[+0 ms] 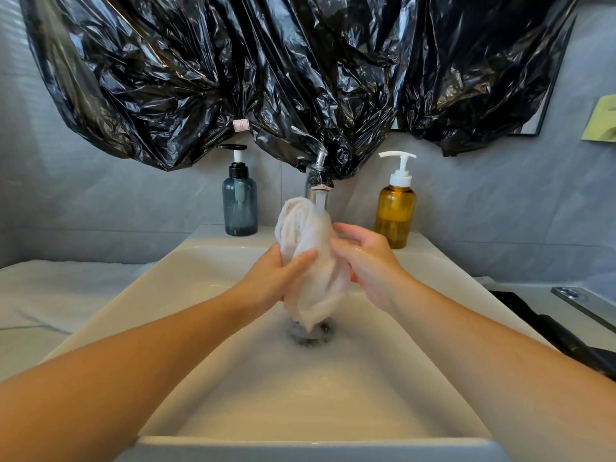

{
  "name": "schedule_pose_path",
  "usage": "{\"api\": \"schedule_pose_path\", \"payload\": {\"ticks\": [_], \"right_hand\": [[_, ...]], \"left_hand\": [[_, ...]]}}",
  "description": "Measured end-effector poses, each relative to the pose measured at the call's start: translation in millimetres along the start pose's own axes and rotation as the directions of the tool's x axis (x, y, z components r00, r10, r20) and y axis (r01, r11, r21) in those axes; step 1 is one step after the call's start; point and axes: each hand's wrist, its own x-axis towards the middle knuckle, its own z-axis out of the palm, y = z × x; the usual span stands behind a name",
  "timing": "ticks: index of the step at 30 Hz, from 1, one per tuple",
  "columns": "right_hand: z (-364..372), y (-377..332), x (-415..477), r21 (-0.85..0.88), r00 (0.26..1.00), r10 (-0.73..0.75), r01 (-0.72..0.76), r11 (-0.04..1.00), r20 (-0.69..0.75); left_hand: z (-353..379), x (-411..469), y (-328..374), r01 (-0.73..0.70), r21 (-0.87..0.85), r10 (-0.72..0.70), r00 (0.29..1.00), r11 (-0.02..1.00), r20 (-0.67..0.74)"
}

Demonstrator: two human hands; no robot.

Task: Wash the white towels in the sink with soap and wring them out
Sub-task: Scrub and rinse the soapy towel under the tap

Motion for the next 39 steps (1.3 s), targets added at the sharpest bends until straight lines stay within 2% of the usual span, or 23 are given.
{"api": "schedule_pose_path", "payload": {"ticks": [5,8,11,14,17,24,27,31,35,36,39], "right_hand": [[5,2,-3,0.009,1.000,-0.027,0.027,1.000,0.010],[8,1,-1,0.003,1.000,-0.003,0.003,1.000,-0.001],[11,-2,1,0.034,0.997,0.081,-0.081,0.996,-0.001],[13,-3,-1,0.066,0.989,0.144,-0.145,0.987,0.019],[17,-1,0,0.068,0.984,0.155,-0.161,0.985,0.086],[19,1,1,0.045,0.986,0.154,-0.157,0.987,0.069],[24,5,4,0.111,0.982,0.185,-0.186,0.976,0.027],[27,9,8,0.243,0.964,0.264,-0.262,0.934,0.028],[22,12,7,0.292,0.970,0.234,-0.208,0.933,-0.058],[21,13,7,0.325,0.970,0.231,-0.194,0.925,-0.077],[20,18,7,0.367,0.957,0.259,-0.196,0.909,-0.132]], "left_hand": [[-4,3,-7,-0.085,0.065,0.088,0.994,0.994,-0.057],[-5,2,-5,-0.064,0.115,0.075,0.993,0.991,-0.090],[-2,1,-6,-0.028,0.255,0.059,0.992,0.966,-0.113],[2,0,-7,-0.062,0.473,0.126,0.987,0.879,-0.104],[4,-3,-5,-0.070,0.611,0.175,0.978,0.788,-0.114],[7,-8,-2,-0.072,0.698,0.238,0.961,0.712,-0.143],[11,-10,4,-0.070,0.755,0.267,0.953,0.652,-0.142],[8,-12,14,-0.087,0.858,0.288,0.955,0.507,-0.073],[7,-8,19,-0.148,0.940,0.365,0.931,0.309,0.027],[6,-6,19,-0.153,0.943,0.391,0.920,0.295,0.027],[3,0,13,-0.149,0.918,0.385,0.923,0.366,-0.004]]}}
